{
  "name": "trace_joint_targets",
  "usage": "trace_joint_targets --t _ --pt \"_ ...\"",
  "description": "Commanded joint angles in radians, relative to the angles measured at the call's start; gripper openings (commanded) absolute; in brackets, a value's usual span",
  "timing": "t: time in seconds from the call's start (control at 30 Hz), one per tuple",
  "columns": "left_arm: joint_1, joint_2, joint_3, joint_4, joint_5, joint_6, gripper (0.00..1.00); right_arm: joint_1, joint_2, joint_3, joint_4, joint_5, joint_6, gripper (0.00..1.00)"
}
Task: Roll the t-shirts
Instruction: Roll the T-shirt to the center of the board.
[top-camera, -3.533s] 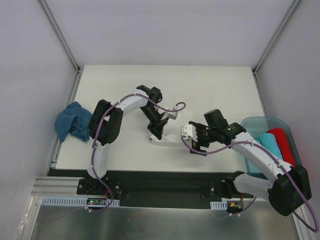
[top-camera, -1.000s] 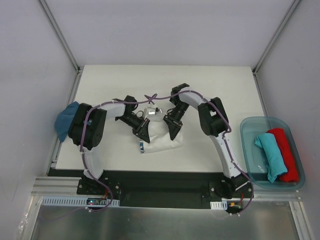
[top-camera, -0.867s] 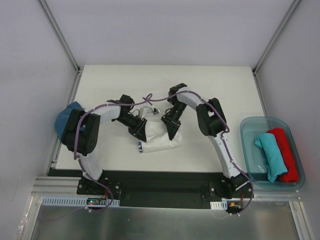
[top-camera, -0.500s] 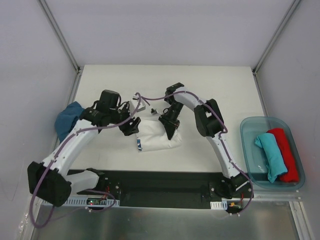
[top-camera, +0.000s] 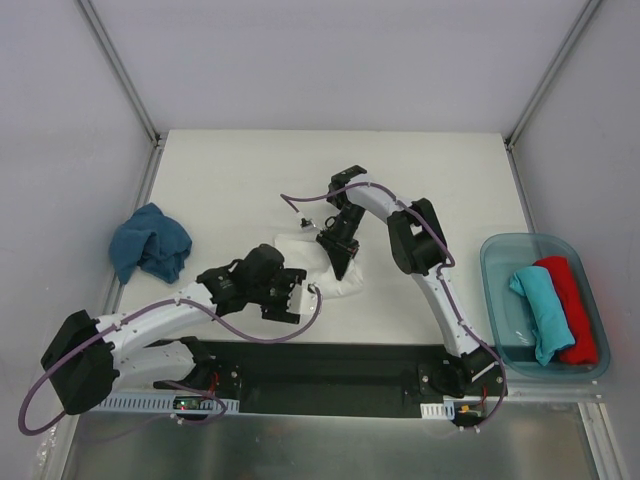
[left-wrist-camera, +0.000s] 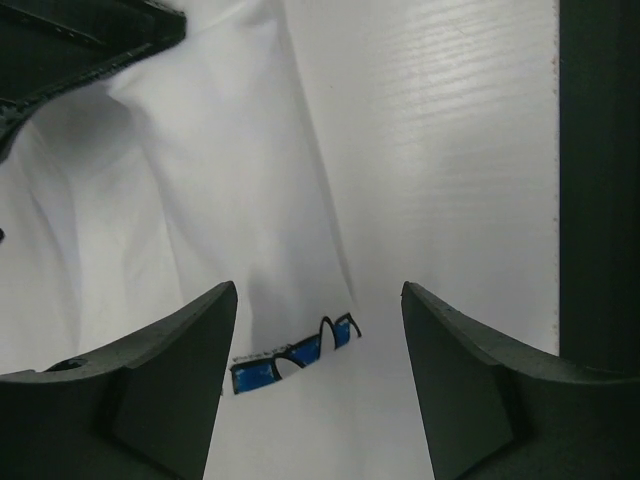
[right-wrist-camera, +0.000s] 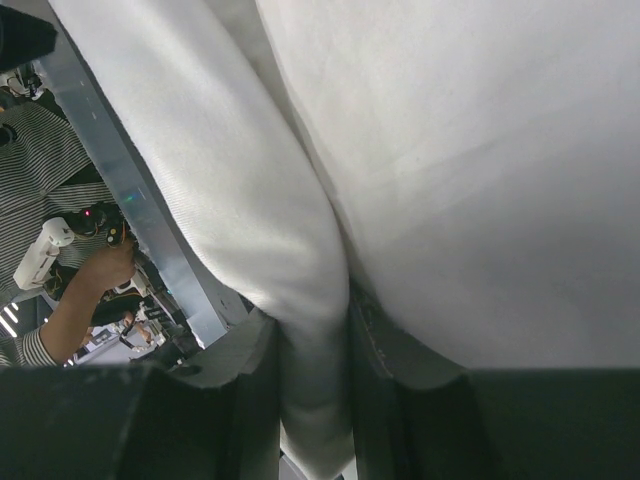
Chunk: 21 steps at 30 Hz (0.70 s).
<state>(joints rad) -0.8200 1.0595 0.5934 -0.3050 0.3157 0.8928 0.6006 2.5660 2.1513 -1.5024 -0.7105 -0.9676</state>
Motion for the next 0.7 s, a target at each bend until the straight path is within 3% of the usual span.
trace_joint_targets --t 0.0,0.33,0.67 --pt "-0.021 0.057 0.006 0.167 -0.036 0.041 0.66 0.015 0.141 -0.059 -0.154 0.384 -0.068 0.13" --pt "-0.021 0.154 -0.046 0.187 -0.035 0.090 0.66 0.007 0.141 -0.054 -0.156 0.370 -0.066 0.11" --pt "-0.021 0.364 0.017 0.098 -0.086 0.147 0.54 0.002 0.137 -0.053 -0.154 0.355 -0.062 0.11"
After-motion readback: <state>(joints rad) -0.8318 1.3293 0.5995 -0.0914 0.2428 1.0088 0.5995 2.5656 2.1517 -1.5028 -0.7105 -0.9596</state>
